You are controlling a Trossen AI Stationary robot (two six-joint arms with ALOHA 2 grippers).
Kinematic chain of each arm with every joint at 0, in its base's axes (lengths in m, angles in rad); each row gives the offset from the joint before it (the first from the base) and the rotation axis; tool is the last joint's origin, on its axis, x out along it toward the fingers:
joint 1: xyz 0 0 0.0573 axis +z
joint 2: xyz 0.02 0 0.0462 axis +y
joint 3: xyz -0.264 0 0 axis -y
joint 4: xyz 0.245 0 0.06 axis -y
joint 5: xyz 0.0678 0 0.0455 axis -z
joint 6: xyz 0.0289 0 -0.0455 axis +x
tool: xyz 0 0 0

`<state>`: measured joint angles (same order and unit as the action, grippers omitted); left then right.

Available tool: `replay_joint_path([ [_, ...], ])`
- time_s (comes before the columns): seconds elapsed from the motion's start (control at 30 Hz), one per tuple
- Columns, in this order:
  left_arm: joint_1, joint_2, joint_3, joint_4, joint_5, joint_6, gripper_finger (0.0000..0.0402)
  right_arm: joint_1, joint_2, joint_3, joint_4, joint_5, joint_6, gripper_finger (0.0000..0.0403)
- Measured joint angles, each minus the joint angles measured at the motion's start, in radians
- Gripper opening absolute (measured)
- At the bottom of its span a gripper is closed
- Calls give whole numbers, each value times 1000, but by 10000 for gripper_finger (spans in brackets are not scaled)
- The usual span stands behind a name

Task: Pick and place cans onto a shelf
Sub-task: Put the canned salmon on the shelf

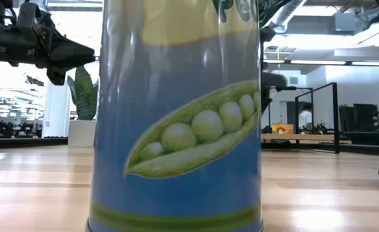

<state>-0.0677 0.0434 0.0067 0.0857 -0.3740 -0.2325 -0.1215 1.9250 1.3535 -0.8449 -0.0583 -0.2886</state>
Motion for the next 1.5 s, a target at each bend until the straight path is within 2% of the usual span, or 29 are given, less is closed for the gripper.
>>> replay_joint_path([
  [0.3,0,27,0,-5,2,0,82,-26,69,5,12,9,5,141],
  [0.5,0,32,0,-5,1,0,82,-25,82,5,16,24,85,126],
  [0.63,0,32,0,-5,1,0,82,-12,69,2,15,58,129,99],
  [0.93,0,32,0,-5,1,-24,82,27,16,-5,-2,73,142,9],
  [1.1,0,32,0,-5,1,-26,82,60,-15,-4,-49,114,157,19],
  [1.33,0,32,0,-5,1,-26,82,75,-41,-3,-153,185,187,6],
  [1.5,0,32,0,-5,1,-26,82,75,-55,-2,-237,230,220,13],
])
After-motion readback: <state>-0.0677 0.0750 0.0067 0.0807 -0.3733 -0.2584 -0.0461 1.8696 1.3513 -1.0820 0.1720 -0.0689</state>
